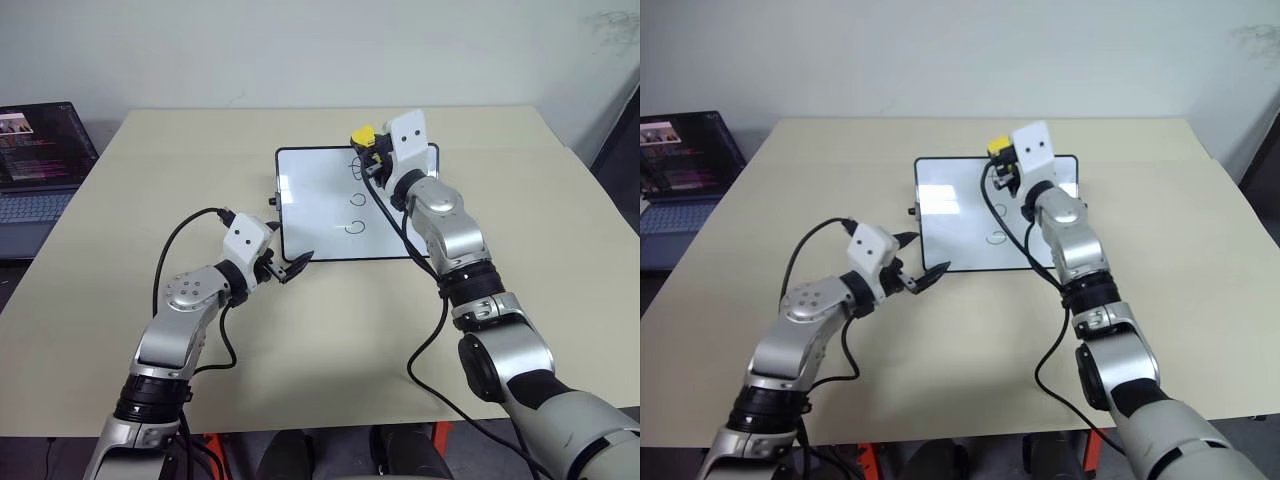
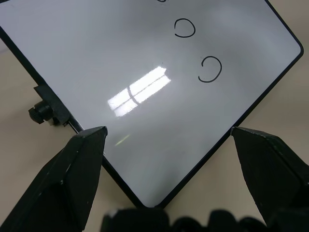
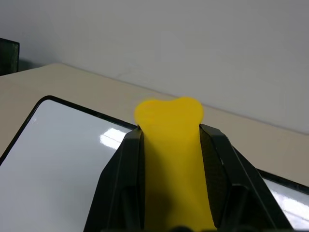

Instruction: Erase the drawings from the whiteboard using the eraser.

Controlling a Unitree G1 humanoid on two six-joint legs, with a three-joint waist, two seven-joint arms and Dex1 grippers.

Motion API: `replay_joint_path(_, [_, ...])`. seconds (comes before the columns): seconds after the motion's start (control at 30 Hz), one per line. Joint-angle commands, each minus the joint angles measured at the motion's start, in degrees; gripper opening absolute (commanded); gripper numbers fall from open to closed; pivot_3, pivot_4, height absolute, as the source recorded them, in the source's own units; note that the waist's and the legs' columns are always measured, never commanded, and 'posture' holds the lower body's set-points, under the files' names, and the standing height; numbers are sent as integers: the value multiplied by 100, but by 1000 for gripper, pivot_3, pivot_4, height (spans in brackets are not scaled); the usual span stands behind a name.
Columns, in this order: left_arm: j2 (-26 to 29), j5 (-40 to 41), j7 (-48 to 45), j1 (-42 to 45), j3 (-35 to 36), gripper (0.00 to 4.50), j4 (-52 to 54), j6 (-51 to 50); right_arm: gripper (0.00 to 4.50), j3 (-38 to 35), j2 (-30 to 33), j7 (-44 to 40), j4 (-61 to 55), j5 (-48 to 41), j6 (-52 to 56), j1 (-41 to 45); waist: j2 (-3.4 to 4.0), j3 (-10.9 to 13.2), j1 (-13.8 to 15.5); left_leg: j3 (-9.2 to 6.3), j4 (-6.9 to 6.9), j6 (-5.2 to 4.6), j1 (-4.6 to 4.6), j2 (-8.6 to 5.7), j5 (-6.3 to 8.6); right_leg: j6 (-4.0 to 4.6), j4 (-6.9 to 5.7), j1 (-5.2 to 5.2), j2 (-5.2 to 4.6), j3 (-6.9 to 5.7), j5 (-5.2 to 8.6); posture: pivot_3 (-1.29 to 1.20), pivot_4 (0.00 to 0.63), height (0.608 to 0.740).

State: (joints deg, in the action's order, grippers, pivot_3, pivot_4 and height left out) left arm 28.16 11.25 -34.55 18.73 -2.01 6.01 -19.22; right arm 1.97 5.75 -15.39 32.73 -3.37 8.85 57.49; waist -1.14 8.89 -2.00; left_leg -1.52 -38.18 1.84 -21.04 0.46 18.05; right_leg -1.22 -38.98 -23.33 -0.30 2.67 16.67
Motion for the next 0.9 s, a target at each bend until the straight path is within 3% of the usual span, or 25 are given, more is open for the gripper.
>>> replay_joint_path(0.03, [-25, -39, -15, 98, -2, 4500, 172, 118, 1238, -45, 77, -54, 99, 58, -279, 279, 0, 0, 0, 0, 0, 0, 0, 0, 0, 0, 0, 0, 0, 0, 0, 0, 150, 740])
replay_joint_path(0.43, [-33, -35, -22, 147, 13, 4500, 247, 82, 1238, -139, 268, -19, 1170, 198, -887, 626, 0, 0, -2, 1, 1, 0, 0, 0, 0, 0, 1, -1, 0, 0, 0, 0, 150, 740])
replay_joint_path(0.9, [-207, 154, -50, 209, 109, 4500, 412, 311, 1238, -169, 319, -14, 1292, 211, -933, 594, 0, 0, 0, 2, 2, 1, -1, 0, 0, 0, 1, -1, 0, 1, 0, 0, 150, 740])
